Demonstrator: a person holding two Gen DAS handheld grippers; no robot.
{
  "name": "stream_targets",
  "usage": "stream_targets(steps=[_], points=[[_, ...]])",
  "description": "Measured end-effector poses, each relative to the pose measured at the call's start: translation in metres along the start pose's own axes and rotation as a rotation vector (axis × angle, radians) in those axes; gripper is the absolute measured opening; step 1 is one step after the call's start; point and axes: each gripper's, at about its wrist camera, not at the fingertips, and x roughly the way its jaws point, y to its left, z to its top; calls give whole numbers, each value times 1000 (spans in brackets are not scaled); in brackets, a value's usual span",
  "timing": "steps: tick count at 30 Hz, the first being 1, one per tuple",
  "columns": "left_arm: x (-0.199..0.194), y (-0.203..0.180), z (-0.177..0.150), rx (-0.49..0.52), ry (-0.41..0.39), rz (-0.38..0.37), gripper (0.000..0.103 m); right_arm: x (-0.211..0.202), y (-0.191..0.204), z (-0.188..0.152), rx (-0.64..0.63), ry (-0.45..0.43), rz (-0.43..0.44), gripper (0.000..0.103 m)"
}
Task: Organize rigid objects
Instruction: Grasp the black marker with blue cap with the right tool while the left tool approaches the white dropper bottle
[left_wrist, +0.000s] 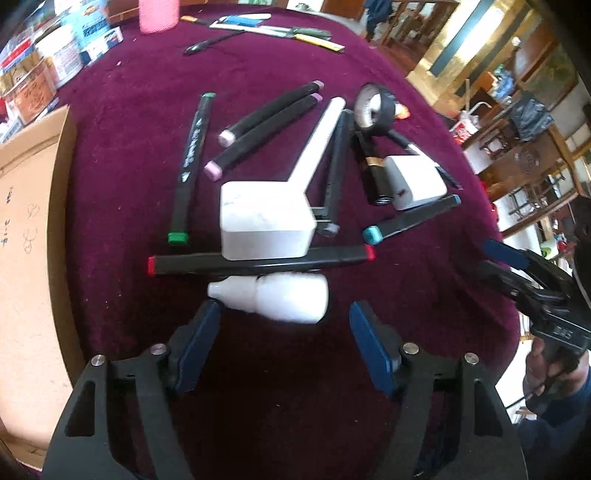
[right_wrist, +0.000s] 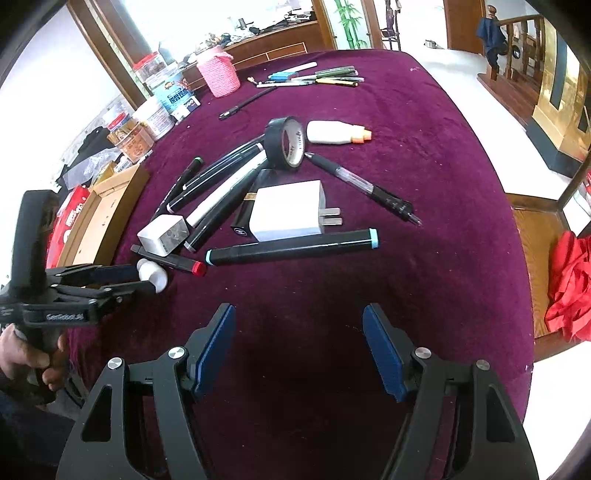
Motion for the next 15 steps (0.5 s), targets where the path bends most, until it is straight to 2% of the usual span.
stream_targets(steps=[3, 6, 8, 10, 15], points=[[1, 9, -6, -10, 25, 39, 69, -1, -2, 0, 2, 2, 8, 66], [-6, 21, -10, -40, 12, 56, 69, -1, -2, 1, 1, 5, 20, 66], [-16, 25, -11, -51, -20, 14, 69, 1, -1, 2, -1, 12, 33, 66], [-22, 25, -10, -33, -45, 4, 69, 3, 3, 6, -21, 19, 39, 66], [-15, 19, -8, 2, -18, -16, 69, 8, 12, 30, -131, 21, 66, 66]])
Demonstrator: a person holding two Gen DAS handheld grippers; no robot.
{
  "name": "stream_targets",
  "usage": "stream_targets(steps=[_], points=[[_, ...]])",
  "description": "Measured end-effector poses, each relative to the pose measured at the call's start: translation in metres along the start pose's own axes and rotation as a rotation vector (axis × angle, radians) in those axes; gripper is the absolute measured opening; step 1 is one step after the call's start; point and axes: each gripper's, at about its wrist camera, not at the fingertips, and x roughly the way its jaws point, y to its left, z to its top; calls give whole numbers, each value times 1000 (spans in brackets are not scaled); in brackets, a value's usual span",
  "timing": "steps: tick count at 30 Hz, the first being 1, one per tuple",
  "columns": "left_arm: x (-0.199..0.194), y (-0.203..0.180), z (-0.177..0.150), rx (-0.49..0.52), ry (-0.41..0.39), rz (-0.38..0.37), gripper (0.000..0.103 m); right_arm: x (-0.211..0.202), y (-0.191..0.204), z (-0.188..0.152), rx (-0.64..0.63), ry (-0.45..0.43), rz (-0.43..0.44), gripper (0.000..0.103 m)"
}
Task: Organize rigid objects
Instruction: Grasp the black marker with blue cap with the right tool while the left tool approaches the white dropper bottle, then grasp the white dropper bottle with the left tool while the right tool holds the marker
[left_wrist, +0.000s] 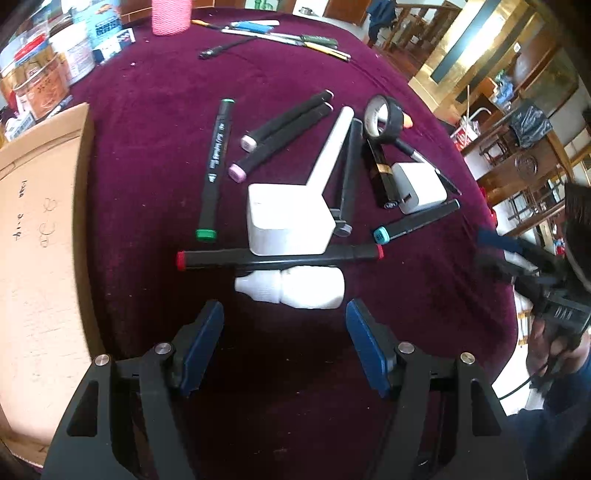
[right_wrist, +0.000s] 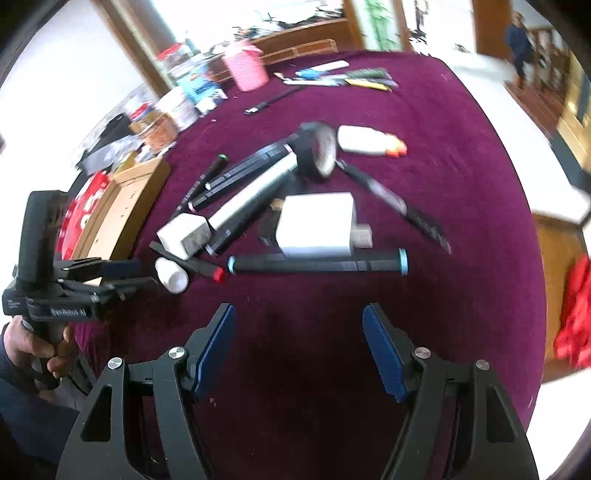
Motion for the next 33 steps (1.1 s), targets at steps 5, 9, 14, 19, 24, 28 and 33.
stream_targets(steps=[5, 9, 14, 19, 24, 28, 33], points=[[0, -15, 1, 27, 11, -6, 69, 27, -12, 30, -74, 70, 13, 66], [-4, -15, -2, 18, 9, -20, 69, 46, -18, 36, -93, 108, 20, 66], [-3, -11, -5, -16, 20, -28, 69, 46, 1, 20, -115, 214, 123, 67], [-3, -8, -4, -33, 21, -22, 69, 43, 32, -5, -130, 295, 211, 14], [-2, -11, 1, -25, 18, -21, 69, 42, 41, -5, -134, 253, 140, 14], [1, -18, 8, 36, 15, -7, 69, 50, 47, 1, -126, 256, 116, 17], [17, -30, 16, 205, 44, 8, 68, 56, 54, 4, -115, 261, 97, 17]])
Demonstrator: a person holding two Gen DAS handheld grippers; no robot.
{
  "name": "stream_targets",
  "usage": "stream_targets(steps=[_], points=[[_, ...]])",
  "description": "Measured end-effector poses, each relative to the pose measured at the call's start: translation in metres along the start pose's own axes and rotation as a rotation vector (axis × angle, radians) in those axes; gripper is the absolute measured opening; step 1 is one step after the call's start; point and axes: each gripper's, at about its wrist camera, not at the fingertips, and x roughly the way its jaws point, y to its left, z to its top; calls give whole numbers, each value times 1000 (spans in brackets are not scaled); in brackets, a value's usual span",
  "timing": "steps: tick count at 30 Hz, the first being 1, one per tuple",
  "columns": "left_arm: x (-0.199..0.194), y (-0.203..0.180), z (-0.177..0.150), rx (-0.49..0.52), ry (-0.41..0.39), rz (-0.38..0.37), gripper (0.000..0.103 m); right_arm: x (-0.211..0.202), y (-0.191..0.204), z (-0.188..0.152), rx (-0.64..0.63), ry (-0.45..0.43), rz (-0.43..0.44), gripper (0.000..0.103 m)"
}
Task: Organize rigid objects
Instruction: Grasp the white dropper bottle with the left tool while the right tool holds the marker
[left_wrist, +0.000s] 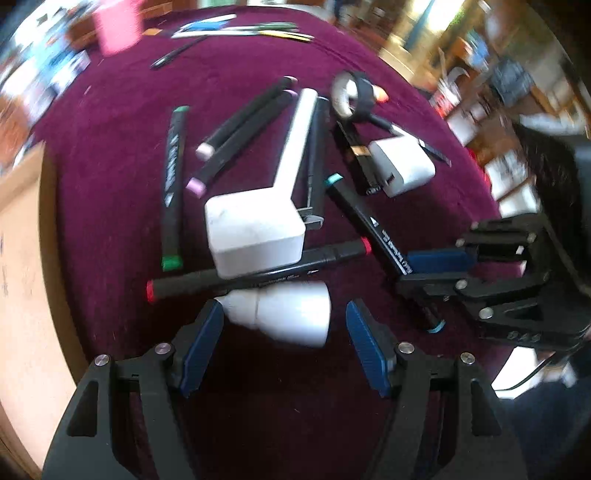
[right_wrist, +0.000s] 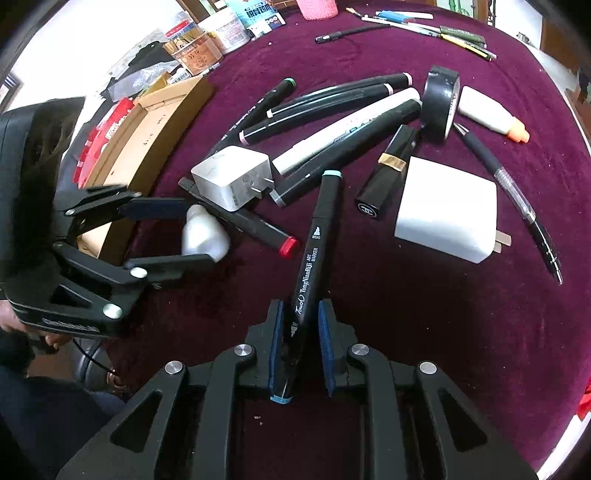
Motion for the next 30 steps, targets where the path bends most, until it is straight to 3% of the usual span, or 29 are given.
stream_targets(steps=[3, 5, 7, 10, 14, 21, 23, 24, 25, 30], points=[[8, -4, 1, 108, 28, 15, 68, -2, -2, -3, 8, 7, -10, 15], [9, -9, -4, 166, 46, 27, 59, -5, -4, -7, 16, 14, -9, 15], [7, -13, -9, 192, 66, 22, 59, -7, -6, -11, 29, 13, -8, 14], [-1, -10, -20, 125, 69, -27, 59, -8, -7, -15, 38, 8, -5, 14], [-11, 5, -30, -13, 48, -40, 59, -6, -2, -17, 30, 6, -19, 14], [-4, -1, -38, 24, 74, 70, 59, -1, 10, -14, -16, 7, -76, 15], [-4, -6, -41, 58, 63, 142, 42, -1, 11, -14, -15, 7, -82, 15], [-6, -7, -43, 59, 50, 145, 39, -1, 11, -13, -9, 8, -80, 14], [-5, -10, -44, 49, 40, 147, 28, -2, 11, -13, -2, 5, -74, 14], [-10, -8, -53, -5, -3, 140, 25, -13, 8, -20, 28, -25, -60, 14]])
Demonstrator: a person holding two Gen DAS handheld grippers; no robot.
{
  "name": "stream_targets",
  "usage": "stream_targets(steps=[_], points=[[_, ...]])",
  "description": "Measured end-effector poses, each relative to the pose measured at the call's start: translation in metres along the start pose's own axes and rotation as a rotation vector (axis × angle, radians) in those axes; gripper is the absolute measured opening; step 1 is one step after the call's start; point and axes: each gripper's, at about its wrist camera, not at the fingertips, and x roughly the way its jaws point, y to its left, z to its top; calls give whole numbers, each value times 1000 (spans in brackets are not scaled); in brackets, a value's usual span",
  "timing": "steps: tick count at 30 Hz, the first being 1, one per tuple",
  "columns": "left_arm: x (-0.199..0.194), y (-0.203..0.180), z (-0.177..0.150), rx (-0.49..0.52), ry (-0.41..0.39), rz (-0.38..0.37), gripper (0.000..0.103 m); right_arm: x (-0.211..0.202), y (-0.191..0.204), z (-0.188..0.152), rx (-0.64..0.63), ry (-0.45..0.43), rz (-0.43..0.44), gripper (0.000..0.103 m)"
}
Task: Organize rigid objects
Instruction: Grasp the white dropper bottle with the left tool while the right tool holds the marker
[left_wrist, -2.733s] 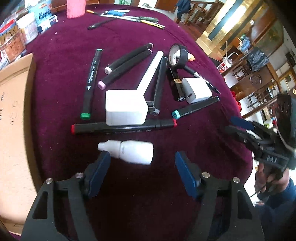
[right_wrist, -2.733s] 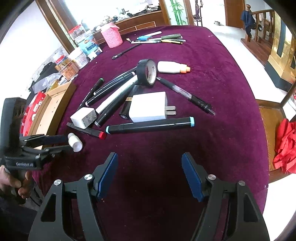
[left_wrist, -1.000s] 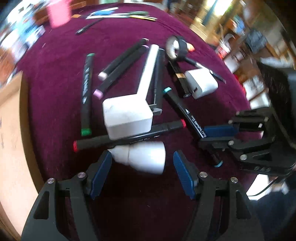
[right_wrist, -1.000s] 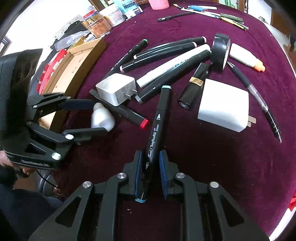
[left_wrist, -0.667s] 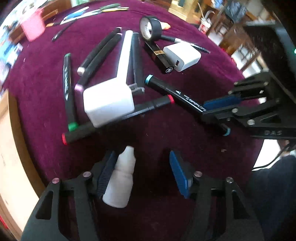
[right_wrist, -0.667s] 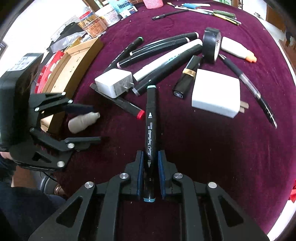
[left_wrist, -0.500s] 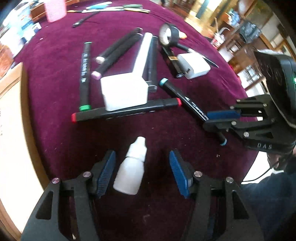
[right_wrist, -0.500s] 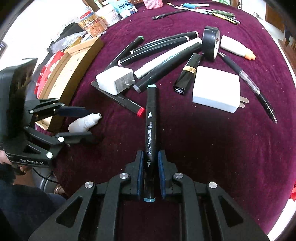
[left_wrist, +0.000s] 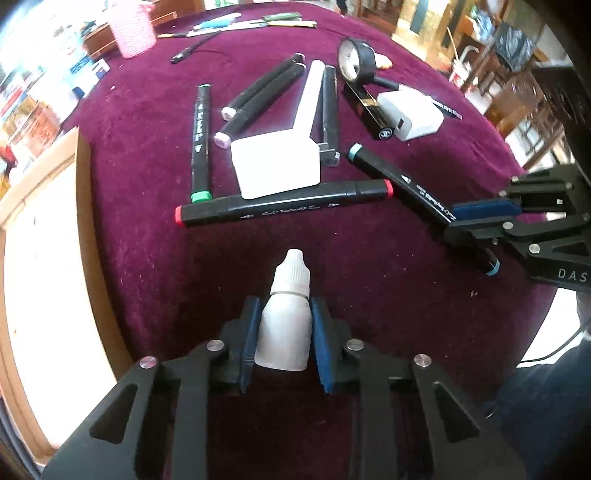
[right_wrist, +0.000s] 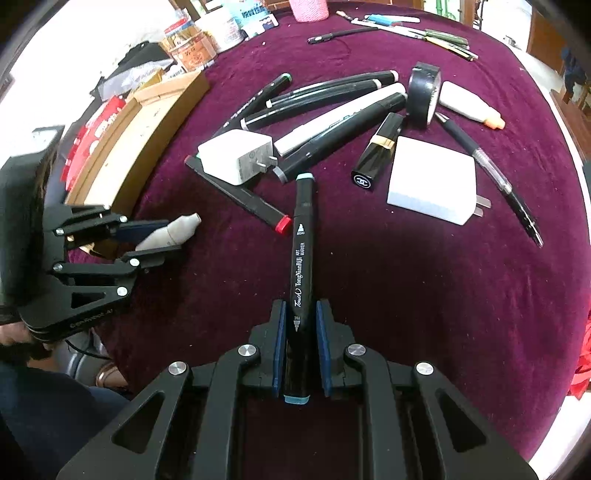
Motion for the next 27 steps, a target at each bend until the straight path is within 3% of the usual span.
stream_targets(steps=[10, 18, 21, 27], points=[[-16, 15, 8, -81, -62, -37, 24, -8, -8, -13, 62, -13, 4, 14], [-20, 19, 1, -72, -73, -44, 24, 6, 8, -7, 20, 32, -56, 15], [-20, 19, -1, -67, -76, -46, 24, 14, 12, 0, 20, 55, -73, 20], [-14, 17, -4, -51, -59, -50, 24, 20, 18, 9, 24, 48, -111, 20]])
